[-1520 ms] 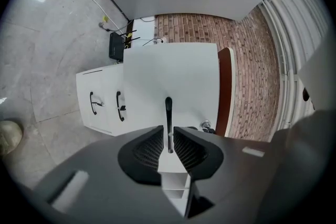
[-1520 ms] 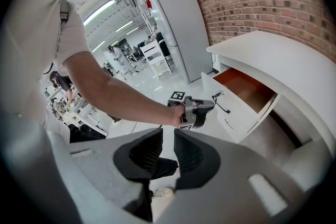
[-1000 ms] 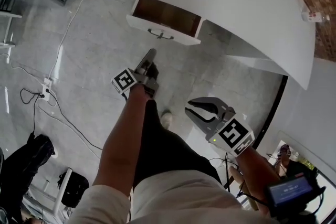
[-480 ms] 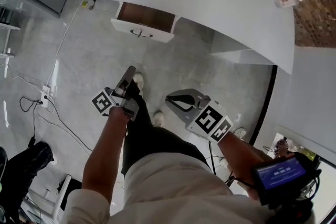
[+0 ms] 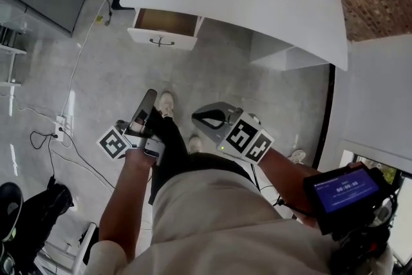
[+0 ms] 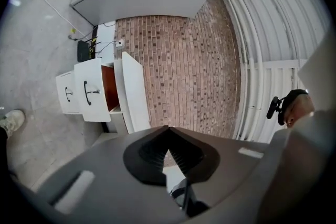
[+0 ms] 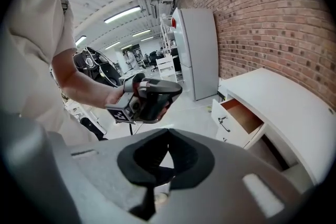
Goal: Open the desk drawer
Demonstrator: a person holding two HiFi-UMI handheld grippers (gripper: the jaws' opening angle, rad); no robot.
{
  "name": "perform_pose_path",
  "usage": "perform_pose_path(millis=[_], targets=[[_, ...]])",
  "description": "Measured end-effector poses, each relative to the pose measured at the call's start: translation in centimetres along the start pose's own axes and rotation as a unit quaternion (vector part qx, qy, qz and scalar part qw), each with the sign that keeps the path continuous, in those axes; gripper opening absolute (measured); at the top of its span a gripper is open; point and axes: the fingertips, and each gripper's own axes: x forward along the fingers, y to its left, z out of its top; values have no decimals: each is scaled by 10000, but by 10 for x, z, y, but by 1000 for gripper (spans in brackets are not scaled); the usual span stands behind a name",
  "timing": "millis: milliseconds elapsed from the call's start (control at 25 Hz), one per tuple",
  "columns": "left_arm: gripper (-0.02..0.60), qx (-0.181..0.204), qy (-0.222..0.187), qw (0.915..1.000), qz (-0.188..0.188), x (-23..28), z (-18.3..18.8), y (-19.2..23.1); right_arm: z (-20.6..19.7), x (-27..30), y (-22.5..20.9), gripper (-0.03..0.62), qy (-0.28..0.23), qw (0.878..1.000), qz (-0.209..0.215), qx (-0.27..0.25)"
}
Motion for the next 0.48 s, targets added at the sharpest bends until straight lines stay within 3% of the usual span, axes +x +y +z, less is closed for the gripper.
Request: perform_pose_path(millis=[160, 480], targets=[[5, 201, 112, 9996, 139, -18, -12, -14, 4, -4, 20, 3, -82, 9998, -24, -174], [5, 239, 312, 9992, 105, -31, -39, -40, 11, -25, 39, 3, -150, 9990, -139, -402]])
